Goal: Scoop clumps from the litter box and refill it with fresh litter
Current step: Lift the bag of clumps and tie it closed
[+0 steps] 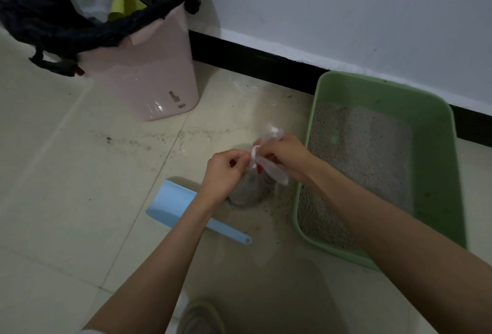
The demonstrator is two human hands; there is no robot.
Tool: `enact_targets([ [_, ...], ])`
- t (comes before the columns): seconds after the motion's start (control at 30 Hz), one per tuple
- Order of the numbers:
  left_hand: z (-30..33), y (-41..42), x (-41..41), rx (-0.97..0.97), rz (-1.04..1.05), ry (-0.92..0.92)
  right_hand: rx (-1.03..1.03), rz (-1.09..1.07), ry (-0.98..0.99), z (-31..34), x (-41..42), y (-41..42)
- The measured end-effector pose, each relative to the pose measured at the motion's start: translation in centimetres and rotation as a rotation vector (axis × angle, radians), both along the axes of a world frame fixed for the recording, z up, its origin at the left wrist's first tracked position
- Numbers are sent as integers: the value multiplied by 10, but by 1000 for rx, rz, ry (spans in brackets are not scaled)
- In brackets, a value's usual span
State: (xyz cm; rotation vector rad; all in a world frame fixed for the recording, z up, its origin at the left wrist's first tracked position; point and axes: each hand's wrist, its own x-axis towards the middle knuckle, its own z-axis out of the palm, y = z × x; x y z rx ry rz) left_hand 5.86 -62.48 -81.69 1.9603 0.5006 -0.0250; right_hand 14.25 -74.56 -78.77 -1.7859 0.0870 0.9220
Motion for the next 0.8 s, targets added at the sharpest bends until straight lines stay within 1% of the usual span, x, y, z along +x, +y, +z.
enact_targets([
  [0.03, 0, 0, -1, -32, 14, 0, 35, -24, 30, 1, 0, 0],
  [0.1, -2, -2, -1, -118, 57, -7, 43, -29, 29, 2, 1, 1],
  [0.2, -2, -5, -1, -330, 172, -18, 81, -25, 75, 2, 3, -1],
  [0.23, -2, -5, -1, -357, 192, -17, 105, -34, 93, 2, 3, -2],
  [0.27, -3, -4, 1, -336, 183, -14, 128, -43, 108, 2, 3, -3],
  [0.33, -6, -1, 5, -225, 115, -13, 140, -33, 93, 4, 3, -4],
  [0.37, -6, 0, 6, -183, 88, -7, 120, -4, 55, 4, 3, -5],
  [0.43, -6, 0, 7, -162, 72, 10, 48, 68, -40, 4, 5, -5],
  [0.5, -4, -2, 7, -197, 89, 14, -4, 104, -91, 4, 6, -3],
  [0.63, 4, -4, 8, -429, 148, 52, -26, 95, -97, 3, 6, -3],
  [0.73, 4, -4, 8, -409, 104, 63, 13, 42, -62, 3, 4, -5],
  [0.8, 3, -5, 10, -369, 152, 69, 3, 5, -68, 3, 4, -5],
])
